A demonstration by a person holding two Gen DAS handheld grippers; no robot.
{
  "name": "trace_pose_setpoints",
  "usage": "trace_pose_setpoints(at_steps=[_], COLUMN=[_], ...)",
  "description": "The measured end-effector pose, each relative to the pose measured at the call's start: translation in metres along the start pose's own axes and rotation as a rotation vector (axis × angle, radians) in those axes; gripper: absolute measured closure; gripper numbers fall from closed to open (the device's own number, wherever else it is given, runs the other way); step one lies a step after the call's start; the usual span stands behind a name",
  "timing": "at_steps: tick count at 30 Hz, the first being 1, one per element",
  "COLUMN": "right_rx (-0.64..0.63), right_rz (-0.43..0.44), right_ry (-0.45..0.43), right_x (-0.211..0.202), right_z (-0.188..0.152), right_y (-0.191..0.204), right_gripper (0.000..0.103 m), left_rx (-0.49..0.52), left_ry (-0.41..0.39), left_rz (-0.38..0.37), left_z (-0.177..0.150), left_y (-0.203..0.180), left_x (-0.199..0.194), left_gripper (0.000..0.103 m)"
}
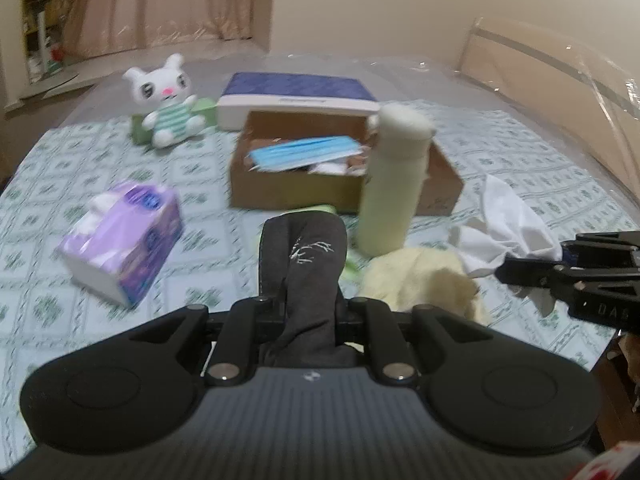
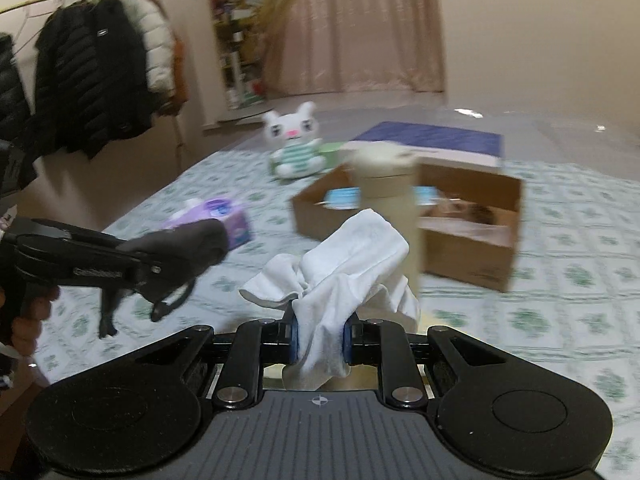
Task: Organize soft objects
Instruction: 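Carry the dark cloth with the left gripper and white cloth with the right toward the box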
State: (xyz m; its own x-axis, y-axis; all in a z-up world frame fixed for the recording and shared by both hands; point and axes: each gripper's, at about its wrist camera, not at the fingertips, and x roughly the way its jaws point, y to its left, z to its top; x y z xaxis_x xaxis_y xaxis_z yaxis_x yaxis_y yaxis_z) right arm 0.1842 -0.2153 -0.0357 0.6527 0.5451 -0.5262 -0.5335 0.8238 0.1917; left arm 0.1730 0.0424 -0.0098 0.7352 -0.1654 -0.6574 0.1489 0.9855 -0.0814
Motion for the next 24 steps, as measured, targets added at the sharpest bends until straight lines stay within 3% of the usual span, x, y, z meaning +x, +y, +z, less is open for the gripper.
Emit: trace_pose_setpoints(at_steps=[7,12,19,24], right_rx=[0.055,0.065,0.041,-0.024], right_rz=[-0.098,-0.115,-0.076,-0.055], right_ry=[-0.051,-0.103,-0.155,-0.145], right_x=[-0.023,-0.022,0.018,0.062], right_z=[0.012,0.038,0.086,0.112], right_y=[-0.059,-0.096,-0.132,-0.144], right_gripper=[0.083,0.083,0.083,0.083], left_rx=[0.061,0.095,0.100,0.121], left_ry=[-0.047,-0.109,-0.154,-0.154], left_rz=[-0.035,-0.035,-0.080,-0.115], left_z=[0.035,0.070,0.126,0.161], left_y=[-0.003,0.009,0.024,0.027], left_x=[0.017,0.031,0.075,0.120], left_gripper=[0.089,0.089,0.089,0.089])
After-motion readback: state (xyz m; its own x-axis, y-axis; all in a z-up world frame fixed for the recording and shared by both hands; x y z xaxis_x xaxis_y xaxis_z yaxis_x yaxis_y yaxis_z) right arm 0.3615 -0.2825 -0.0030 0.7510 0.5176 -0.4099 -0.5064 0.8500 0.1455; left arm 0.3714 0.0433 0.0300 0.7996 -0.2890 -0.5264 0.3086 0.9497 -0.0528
